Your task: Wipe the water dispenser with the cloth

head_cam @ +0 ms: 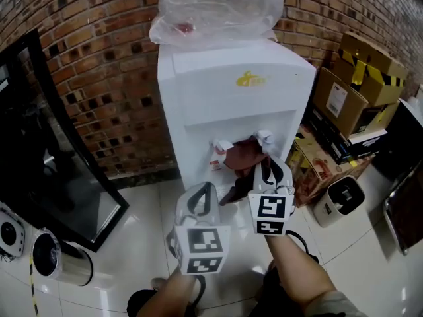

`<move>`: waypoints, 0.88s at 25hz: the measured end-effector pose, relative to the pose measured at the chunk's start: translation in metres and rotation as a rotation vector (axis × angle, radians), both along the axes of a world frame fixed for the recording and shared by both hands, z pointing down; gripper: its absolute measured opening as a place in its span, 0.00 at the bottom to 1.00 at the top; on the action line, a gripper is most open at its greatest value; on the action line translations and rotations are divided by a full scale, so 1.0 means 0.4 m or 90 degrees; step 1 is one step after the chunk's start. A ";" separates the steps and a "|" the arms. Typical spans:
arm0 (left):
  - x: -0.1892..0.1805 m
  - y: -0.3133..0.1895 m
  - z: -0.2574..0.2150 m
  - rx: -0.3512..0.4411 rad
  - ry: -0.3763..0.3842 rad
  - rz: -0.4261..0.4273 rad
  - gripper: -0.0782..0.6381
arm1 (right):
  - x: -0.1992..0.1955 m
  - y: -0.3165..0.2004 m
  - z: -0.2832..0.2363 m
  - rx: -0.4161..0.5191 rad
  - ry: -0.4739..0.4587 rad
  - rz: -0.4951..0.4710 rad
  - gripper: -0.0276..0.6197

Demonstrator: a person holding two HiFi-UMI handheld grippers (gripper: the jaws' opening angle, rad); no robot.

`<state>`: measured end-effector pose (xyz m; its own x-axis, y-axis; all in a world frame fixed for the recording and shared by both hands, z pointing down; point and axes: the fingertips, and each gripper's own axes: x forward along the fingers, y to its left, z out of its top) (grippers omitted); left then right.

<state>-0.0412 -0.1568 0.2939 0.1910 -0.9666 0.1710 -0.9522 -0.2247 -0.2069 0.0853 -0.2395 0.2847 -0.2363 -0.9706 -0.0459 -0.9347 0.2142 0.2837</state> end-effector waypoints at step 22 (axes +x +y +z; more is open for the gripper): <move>0.252 -0.061 0.037 -0.011 0.018 0.103 0.11 | 0.301 -0.003 -0.107 0.063 -0.024 0.113 0.12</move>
